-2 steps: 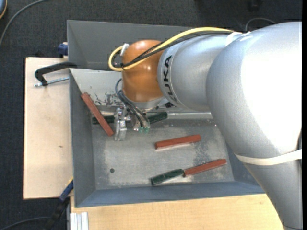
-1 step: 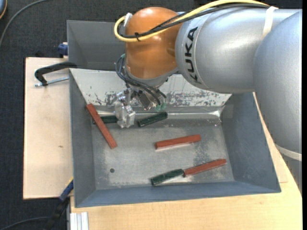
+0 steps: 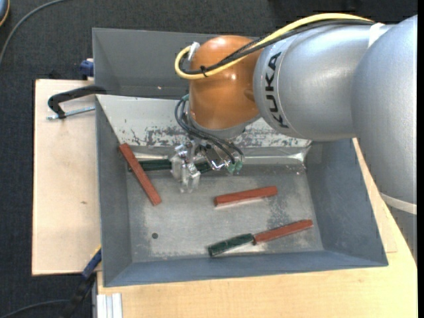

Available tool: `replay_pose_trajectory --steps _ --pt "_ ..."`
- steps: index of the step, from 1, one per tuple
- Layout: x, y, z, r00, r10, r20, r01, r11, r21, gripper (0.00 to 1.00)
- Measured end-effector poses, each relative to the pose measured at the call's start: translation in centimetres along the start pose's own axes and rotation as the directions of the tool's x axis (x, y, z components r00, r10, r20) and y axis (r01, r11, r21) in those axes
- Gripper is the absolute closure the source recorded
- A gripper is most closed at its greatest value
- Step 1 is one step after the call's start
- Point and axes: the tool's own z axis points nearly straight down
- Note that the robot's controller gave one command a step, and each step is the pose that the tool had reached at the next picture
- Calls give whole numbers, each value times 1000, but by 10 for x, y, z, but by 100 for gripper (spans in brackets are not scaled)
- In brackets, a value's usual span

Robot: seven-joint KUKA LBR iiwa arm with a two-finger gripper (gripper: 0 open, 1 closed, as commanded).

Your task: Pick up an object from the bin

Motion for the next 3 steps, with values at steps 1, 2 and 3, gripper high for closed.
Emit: replay_pose_trajectory --steps 1,2,3 --pt "-2 1 -2 1000 -2 5 2 1000 0 0" --pt "11 -46 83 1000 17 -1 -17 1000 0 0" --pt "44 -114 67 959 -282 3 282 959 5 0"
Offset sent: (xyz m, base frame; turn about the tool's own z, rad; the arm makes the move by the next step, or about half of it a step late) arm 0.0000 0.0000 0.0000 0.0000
